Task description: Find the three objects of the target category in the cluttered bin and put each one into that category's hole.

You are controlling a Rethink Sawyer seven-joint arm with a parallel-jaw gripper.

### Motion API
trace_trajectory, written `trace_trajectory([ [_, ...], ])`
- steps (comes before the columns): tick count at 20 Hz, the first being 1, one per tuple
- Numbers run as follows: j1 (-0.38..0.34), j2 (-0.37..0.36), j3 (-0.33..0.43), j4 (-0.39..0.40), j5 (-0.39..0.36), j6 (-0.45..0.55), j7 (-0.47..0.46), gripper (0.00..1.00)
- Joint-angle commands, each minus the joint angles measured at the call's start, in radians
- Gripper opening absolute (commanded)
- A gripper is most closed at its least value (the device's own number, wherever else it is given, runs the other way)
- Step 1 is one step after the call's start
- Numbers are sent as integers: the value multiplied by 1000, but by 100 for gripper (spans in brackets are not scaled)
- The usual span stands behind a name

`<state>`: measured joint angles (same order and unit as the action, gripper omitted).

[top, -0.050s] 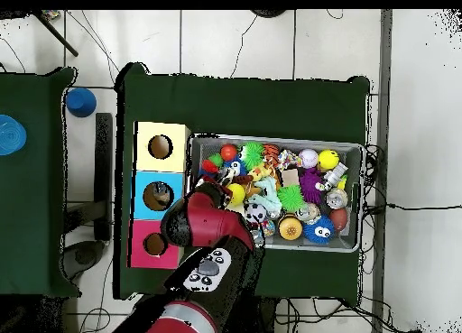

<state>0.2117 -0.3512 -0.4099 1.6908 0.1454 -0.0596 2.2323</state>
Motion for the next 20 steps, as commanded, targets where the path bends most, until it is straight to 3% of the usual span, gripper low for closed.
trace_trajectory([
  [1,-89,-63,130,66,-88,36,51,0],
  [4,-156,-191,187,124,-144,124,-2,0],
  [8,-225,-297,243,166,-188,205,-33,0],
  [12,-285,-353,297,191,-225,247,-55,0],
  [20,-382,-399,381,233,-291,255,-62,0],
])
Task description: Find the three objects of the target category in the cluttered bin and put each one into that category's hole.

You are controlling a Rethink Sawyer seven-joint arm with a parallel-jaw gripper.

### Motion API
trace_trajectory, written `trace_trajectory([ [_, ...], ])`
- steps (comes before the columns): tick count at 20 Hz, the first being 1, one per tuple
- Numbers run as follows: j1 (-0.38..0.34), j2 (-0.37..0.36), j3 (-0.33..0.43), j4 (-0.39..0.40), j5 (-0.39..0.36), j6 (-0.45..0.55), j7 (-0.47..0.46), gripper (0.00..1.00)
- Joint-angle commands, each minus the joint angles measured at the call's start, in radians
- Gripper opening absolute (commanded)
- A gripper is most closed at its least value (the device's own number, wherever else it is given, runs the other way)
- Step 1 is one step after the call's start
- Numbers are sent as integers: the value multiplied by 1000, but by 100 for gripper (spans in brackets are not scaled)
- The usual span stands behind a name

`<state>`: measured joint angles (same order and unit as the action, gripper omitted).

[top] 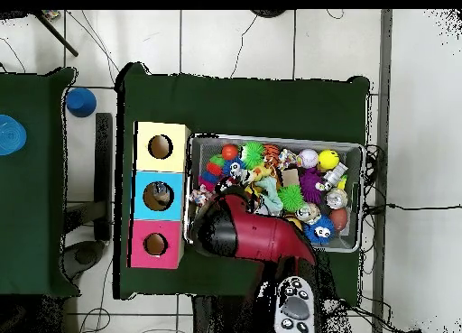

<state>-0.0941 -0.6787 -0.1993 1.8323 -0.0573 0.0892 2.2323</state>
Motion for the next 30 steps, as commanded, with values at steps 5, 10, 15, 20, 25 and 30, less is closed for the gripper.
trace_trajectory([
  [5,-143,-93,226,112,-132,113,-78,0],
  [10,-220,-107,288,130,-191,109,-107,0],
  [15,-338,-137,396,152,-259,155,-176,0],
  [20,-532,-157,566,191,-348,209,-304,0],
  [25,-716,-130,714,184,-436,292,-436,0],
  [30,-871,-56,824,161,-537,346,-540,0],
])
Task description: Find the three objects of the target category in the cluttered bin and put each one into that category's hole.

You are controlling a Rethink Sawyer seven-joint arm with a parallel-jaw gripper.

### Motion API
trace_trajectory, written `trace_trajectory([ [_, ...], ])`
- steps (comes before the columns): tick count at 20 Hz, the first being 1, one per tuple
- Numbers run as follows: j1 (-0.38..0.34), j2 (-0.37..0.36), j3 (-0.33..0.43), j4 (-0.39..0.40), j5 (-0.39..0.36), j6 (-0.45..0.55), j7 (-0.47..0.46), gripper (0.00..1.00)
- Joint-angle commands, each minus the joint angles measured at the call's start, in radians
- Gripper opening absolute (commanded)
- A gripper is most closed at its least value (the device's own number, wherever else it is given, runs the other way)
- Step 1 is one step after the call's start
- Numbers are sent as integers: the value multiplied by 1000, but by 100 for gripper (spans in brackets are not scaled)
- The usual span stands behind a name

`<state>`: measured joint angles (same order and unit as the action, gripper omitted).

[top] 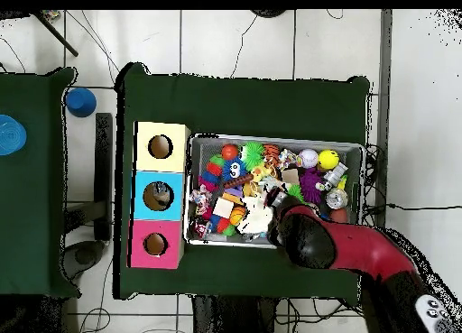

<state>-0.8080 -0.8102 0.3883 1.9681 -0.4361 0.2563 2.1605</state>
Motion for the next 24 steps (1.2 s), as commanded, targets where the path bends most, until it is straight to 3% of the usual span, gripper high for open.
trace_trajectory([
  [1,-169,88,246,22,-176,178,-468,0],
  [7,-174,158,250,0,-285,151,-440,0],
  [12,-120,199,208,-24,-367,87,-359,0],
  [20,-58,208,157,-52,-427,29,-261,0],
  [21,-58,208,159,-54,-432,32,-257,100],
  [24,-15,191,109,-60,-460,-3,-205,100],
])
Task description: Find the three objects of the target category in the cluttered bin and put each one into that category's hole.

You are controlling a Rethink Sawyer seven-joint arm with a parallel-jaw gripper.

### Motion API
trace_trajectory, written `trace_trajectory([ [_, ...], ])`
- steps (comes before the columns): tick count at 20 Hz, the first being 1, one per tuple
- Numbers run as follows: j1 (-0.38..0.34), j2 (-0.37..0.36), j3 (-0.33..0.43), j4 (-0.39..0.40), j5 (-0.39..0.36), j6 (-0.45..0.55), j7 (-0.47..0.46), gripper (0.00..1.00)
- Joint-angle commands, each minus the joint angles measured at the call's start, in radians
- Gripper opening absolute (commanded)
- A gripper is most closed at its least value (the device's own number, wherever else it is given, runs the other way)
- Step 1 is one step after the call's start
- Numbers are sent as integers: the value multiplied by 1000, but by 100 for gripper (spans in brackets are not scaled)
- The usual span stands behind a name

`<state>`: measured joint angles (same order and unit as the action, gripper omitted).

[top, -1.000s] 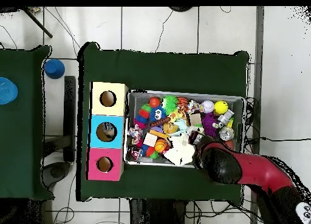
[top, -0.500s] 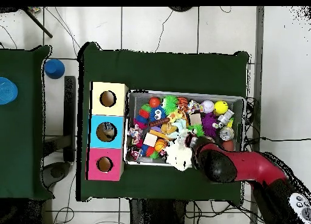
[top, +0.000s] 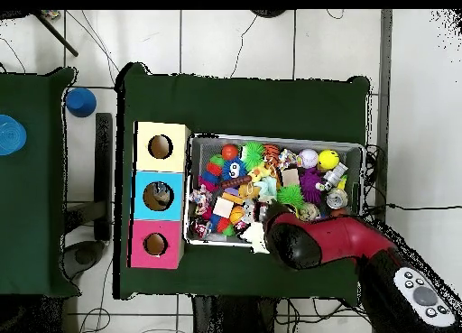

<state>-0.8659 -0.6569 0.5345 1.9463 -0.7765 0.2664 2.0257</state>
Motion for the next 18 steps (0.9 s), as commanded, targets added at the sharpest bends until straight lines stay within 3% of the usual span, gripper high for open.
trace_trajectory([
  [1,46,38,-40,-40,-120,-11,-63,100],
  [10,34,50,5,-71,-63,52,-65,100],
  [18,28,45,34,-29,-19,52,-43,100],
])
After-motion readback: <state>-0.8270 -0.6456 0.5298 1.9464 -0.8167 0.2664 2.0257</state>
